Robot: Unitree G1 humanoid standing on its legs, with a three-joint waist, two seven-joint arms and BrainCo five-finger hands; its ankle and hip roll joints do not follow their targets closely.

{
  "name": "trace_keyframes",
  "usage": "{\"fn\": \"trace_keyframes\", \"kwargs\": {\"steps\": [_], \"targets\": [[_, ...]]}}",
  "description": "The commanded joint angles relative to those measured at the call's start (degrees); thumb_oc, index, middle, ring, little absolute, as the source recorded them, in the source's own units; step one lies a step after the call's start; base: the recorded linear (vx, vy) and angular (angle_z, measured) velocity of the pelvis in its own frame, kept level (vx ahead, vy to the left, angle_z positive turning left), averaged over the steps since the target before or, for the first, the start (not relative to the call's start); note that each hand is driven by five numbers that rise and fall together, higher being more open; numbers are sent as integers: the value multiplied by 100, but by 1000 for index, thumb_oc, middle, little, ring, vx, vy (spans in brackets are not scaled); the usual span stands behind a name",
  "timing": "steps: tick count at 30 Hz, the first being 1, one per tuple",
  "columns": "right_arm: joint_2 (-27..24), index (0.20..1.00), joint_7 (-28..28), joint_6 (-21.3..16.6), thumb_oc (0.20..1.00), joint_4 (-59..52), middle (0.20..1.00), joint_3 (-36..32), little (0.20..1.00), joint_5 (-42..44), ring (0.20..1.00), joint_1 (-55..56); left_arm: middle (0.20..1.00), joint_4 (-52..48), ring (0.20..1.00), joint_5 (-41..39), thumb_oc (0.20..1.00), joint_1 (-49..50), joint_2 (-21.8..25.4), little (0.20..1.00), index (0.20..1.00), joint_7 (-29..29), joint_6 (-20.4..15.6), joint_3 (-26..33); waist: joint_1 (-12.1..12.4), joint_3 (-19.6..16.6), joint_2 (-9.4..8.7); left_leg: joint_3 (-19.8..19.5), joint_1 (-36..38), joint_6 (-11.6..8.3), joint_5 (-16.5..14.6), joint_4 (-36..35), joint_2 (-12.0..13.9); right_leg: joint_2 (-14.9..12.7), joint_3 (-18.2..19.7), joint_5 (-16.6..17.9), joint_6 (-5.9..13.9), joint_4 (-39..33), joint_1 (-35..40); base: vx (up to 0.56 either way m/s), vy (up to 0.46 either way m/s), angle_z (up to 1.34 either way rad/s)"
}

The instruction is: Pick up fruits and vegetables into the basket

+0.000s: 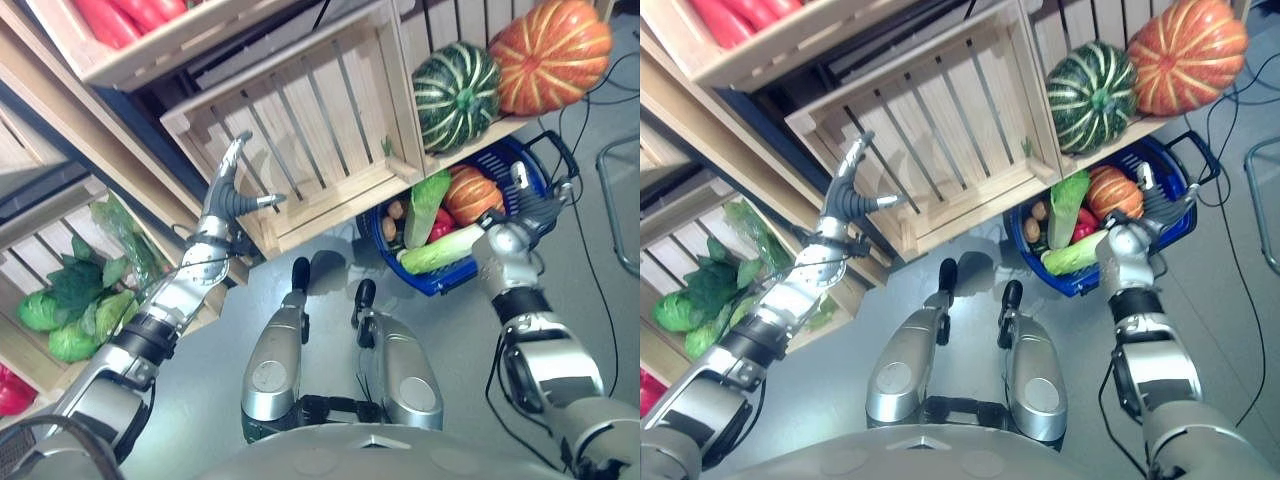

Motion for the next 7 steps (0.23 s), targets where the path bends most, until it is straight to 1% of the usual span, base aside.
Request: {"fn": "trace_keyframes", "kwargs": {"steps": [1, 2, 3, 5, 6, 7], "targets": [[41, 1000, 339, -409, 1000, -253, 1000, 200, 1000, -235, 1000, 864, 1000, 428, 1000, 242, 1000, 551, -385, 1000, 1000, -118, -284, -113, -147, -1148, -160, -70, 45, -145, -335, -273, -114, 23, 45, 631, 317, -1130, 426, 101, 100, -3], [168, 1000, 429, -404, 1000, -302, 1000, 239, 1000, -276, 1000, 1202, 1000, 657, 1000, 311, 1000, 741, -486, 1000, 1000, -146, -290, -128, -202, -1313, -157, -34, 171, -138, -317, -378, -81, 34, 103, 656, 332, -1206, 511, 122, 142, -3], [247, 1000, 578, -304, 1000, -305, 1000, 253, 1000, -352, 1000, 1389, 1000, 833, 1000, 347, 1000, 836, -566, 1000, 1000, -281, -235, -132, -261, -1434, -161, 15, 253, -127, -329, -411, -63, 28, 147, 673, 348, -1250, 560, 113, 150, -5], [314, 1000, 780, -144, 1000, -237, 1000, 321, 1000, -486, 1000, 1651, 1000, 1148, 1000, 481, 1000, 994, -677, 1000, 1000, -404, -237, -148, -347, -1597, -165, 101, 369, -116, -391, -380, -36, 11, 200, 685, 361, -1280, 632, 82, 143, -4], [363, 1000, 1072, 26, 1000, -87, 1000, 374, 1000, -481, 1000, 1795, 1000, 1423, 1000, 485, 1000, 1091, -777, 1000, 1000, -506, -199, -140, -416, -1707, -165, 179, 463, -98, -448, -360, -19, 0, 246, 682, 372, -1292, 685, 92, 158, -15], [420, 1000, 1193, 74, 1000, 35, 1000, 402, 1000, -580, 1000, 1932, 1000, 1730, 1000, 479, 1000, 1163, -894, 1000, 1000, -526, -218, -93, -477, -1794, -165, 254, 539, -81, -490, -348, -11, -8, 281, 676, 382, -1299, 733, 104, 175, -24]]}}
